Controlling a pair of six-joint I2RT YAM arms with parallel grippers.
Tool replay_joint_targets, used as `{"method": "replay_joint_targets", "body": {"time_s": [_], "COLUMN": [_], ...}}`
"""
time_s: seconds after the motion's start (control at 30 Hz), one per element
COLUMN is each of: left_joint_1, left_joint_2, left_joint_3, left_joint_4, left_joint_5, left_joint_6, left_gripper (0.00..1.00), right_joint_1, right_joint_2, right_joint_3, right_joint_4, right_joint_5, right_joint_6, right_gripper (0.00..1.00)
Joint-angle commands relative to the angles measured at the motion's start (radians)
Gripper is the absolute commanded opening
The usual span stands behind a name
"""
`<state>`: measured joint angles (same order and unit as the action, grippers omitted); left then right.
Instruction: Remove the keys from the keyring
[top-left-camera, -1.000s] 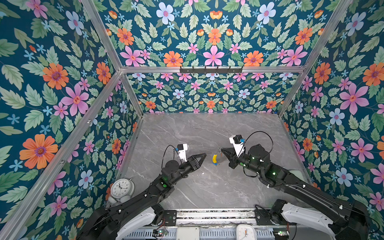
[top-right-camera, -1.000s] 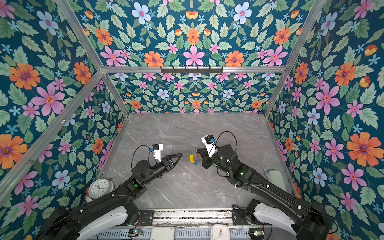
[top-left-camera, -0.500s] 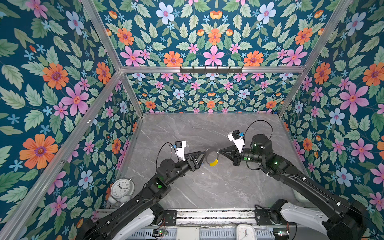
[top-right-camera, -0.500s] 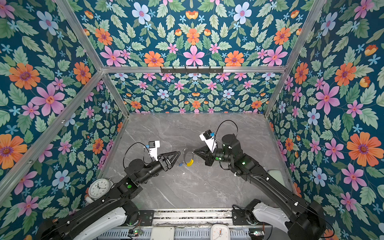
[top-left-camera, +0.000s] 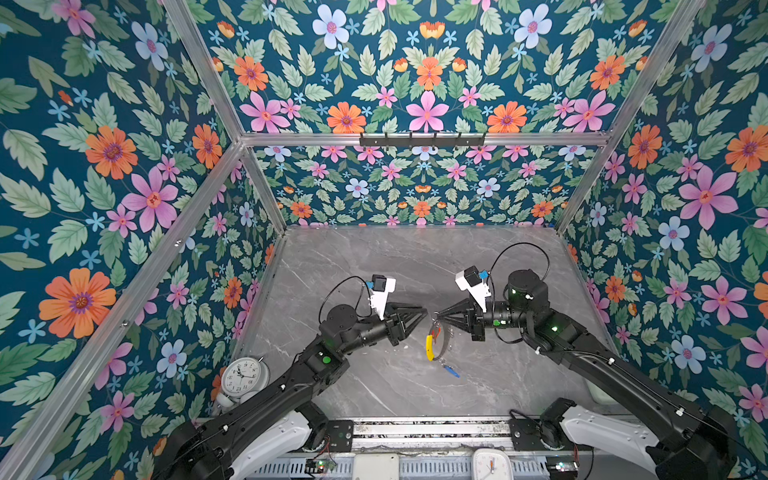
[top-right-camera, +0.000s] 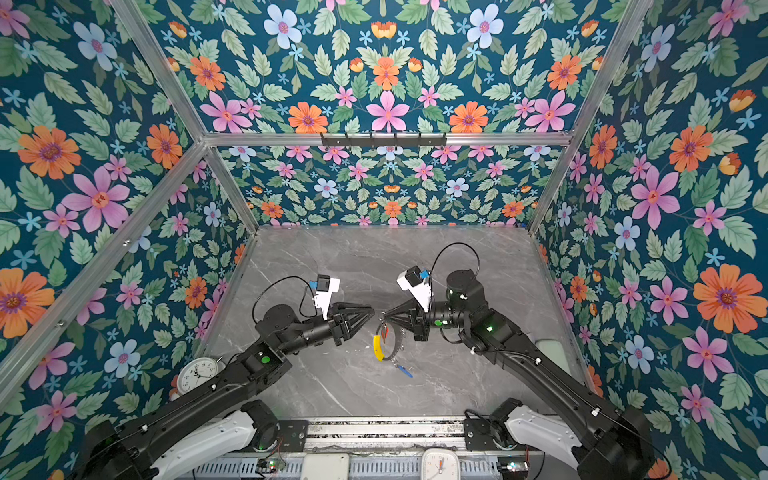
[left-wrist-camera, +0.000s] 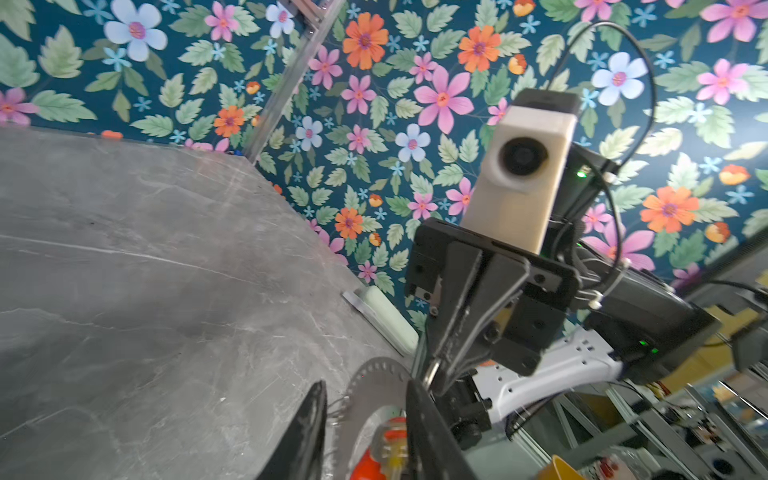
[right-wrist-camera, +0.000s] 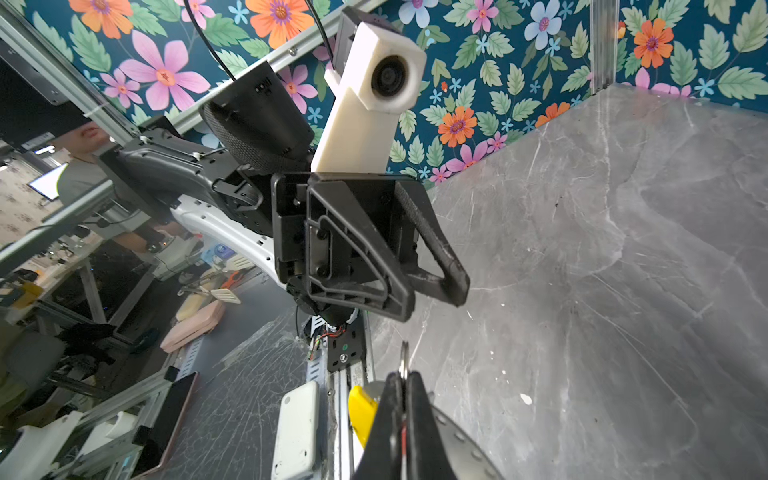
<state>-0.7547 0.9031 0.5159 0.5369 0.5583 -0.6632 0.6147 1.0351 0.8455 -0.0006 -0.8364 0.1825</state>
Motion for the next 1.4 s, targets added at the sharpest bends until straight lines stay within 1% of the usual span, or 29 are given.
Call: {"method": "replay_joint_targets", "body": {"time_s": [0.0, 0.13, 0.37, 0.53, 0.6, 0.77, 0.97, 1.03, 1.07, 1.37], "left_joint_1": [0.0, -0.001, 0.0, -0.002, -0.002, -0.004, -0.006, -0.009, -0.009, -0.011], "left_joint_2": [-0.013, -0.007, 0.032, 0.04, 0.046, 0.055, 0.069, 0.073, 0.074, 0.078], "left_joint_3": [-0.007, -0.01, -0.016, -0.019, -0.018, -0.022, -0.022, -0.022, -0.022, -0.028], "left_joint_4": [0.089, 0.098, 0.188, 0.226, 0.237, 0.245, 0.252, 0.26, 0.263, 0.295], "left_joint_5": [0.083, 0.095, 0.156, 0.174, 0.183, 0.18, 0.176, 0.178, 0.178, 0.172], "left_joint_6": [0.032, 0.038, -0.002, -0.019, -0.027, -0.033, -0.036, -0.038, -0.038, -0.054], "left_gripper": [0.34, 0.3, 0.3, 0.26, 0.22, 0.17, 0.17, 0.2, 0.2, 0.0], "right_joint_1": [0.0, 0.0, 0.0, 0.0, 0.0, 0.0, 0.0, 0.0, 0.001, 0.0], "right_joint_2": [-0.013, -0.014, -0.009, -0.007, -0.006, -0.003, 0.004, 0.009, 0.01, 0.011], "right_joint_3": [-0.004, -0.009, -0.019, -0.026, -0.029, -0.032, -0.037, -0.039, -0.04, -0.05], "right_joint_4": [0.063, 0.079, 0.123, 0.134, 0.139, 0.152, 0.174, 0.184, 0.186, 0.207], "right_joint_5": [-0.035, -0.046, -0.067, -0.071, -0.072, -0.069, -0.079, -0.086, -0.084, -0.074], "right_joint_6": [0.035, 0.051, 0.084, 0.091, 0.094, 0.103, 0.118, 0.123, 0.125, 0.138], "right_gripper": [0.0, 0.0, 0.0, 0.0, 0.0, 0.0, 0.0, 0.0, 0.0, 0.0]}}
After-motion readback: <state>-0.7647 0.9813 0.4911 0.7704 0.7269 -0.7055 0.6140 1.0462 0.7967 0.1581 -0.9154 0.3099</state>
